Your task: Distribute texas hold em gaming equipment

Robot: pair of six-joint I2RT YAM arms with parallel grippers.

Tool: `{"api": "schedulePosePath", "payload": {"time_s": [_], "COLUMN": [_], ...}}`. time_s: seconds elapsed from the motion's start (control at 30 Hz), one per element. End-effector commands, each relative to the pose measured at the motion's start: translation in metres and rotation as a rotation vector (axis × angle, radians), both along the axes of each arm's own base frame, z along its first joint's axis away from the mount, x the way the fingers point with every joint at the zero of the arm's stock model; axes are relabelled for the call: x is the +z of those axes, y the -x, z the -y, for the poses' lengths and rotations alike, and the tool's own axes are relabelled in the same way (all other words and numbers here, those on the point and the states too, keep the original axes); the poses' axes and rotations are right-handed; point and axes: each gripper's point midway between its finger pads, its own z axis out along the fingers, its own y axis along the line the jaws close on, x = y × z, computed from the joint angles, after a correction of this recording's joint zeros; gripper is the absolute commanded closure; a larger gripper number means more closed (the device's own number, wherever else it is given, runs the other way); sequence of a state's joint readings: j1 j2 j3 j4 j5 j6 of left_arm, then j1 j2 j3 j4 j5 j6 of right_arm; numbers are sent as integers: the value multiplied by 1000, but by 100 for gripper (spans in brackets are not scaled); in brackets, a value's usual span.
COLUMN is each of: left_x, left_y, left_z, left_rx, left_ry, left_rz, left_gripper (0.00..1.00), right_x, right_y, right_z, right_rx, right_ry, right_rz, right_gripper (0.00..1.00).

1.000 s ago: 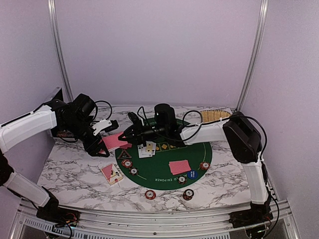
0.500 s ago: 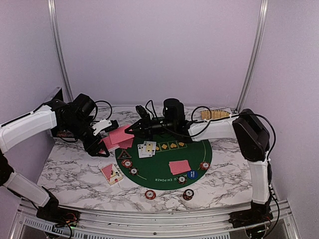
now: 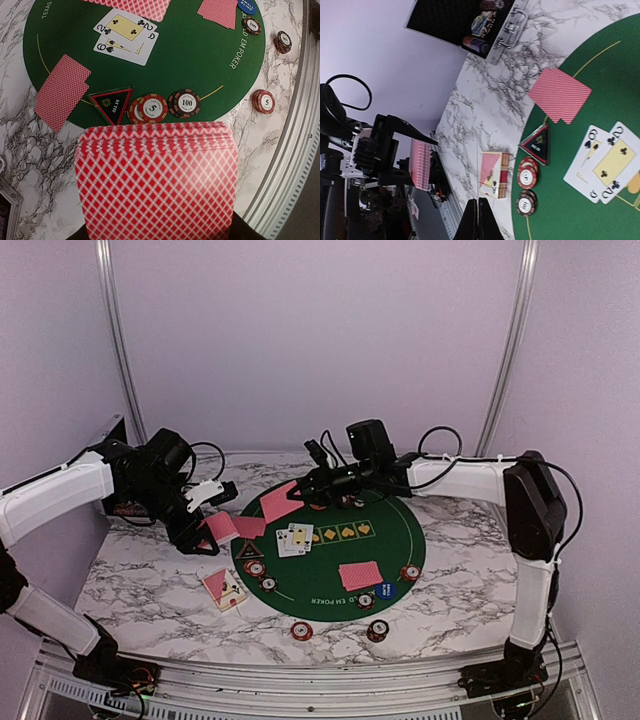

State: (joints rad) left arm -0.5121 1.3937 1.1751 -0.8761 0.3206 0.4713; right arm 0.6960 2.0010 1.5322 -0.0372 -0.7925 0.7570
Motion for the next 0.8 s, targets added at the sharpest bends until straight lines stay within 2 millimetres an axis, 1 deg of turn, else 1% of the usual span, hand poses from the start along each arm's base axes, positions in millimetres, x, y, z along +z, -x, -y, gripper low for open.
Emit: {"api": "schedulePosePath", "payload": {"time_s": [0.0,0.13,0.27,0.4,0.5,0.6,0.77], "left_x": [0,0,-1,-2,-4,-6,-5], "left_y": [1,3,4,4,4,4,4], "left_z": [-1,-1,-1,-2,-2,-2,-1], "left_rx": [-4,-3,-4,-4,-3,-4,-4], "left_ry": [2,7,6,3,-4,-7,2], "left_rz": [2,-4,-5,-7,-11,-18,-21], "left_gripper": [100,100,100,100,100,100,100], "right_x": [1,-8,-13,-18,-20,-24,-40], "right_y": [-22,-45,-61,-72,-75,-77,-75], "right_z": [32,55,67,72,69,67,56], "right_rx": [-75,-142,-182,-201,-194,-181,-131], "right_ry": [268,478,643,759,809,910,1027], "right_rz": [226,385,511,606,697,826,991], "right_gripper": [100,100,100,100,100,100,100]}}
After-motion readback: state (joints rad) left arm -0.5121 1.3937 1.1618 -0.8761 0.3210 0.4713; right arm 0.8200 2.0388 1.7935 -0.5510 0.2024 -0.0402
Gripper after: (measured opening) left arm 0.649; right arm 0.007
